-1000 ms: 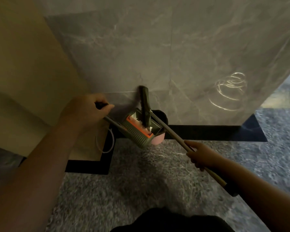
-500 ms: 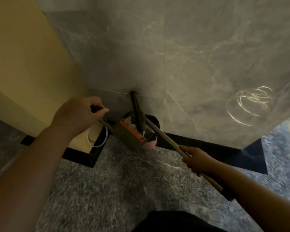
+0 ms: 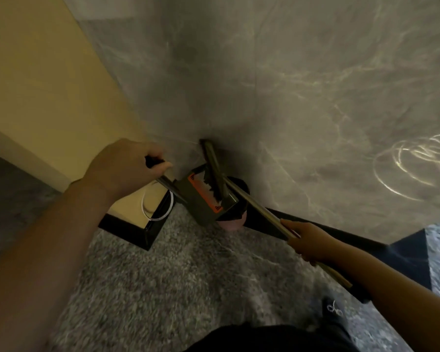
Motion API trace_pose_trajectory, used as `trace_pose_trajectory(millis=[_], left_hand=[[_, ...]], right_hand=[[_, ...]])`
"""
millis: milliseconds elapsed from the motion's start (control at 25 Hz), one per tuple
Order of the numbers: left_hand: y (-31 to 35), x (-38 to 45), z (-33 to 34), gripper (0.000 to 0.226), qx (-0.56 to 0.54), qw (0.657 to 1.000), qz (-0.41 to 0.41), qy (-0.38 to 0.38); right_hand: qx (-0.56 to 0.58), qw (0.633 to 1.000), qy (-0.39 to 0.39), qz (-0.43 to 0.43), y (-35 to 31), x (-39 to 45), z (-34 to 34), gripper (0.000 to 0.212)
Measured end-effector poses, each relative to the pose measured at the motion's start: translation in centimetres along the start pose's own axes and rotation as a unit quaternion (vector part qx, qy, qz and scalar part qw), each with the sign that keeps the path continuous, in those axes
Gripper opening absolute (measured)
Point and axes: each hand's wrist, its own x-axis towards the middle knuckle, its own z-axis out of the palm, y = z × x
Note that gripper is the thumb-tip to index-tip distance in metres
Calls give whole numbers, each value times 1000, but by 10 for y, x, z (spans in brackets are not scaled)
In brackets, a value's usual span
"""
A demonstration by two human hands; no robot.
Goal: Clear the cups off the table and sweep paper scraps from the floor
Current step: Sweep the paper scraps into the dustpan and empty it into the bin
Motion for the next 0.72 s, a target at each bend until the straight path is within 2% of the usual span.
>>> trace_pose_trajectory(millis=[200,360,520,720], left_hand=[[41,37,18,17,72,995,-21,-58],[83,79,27,14,88,990,-55,-98],[125,116,37,14,129,985,-18,-116],[149,148,50,22,188,969,12,-162]], right_hand=[[-80,995,-14,-59,32,32,-72,58],[-111,989,-42,-93,66,53,-138,51],[-155,978,-79,-117,81,69,-180,39],[-138,978,-80,-133,84,85,-198,41]])
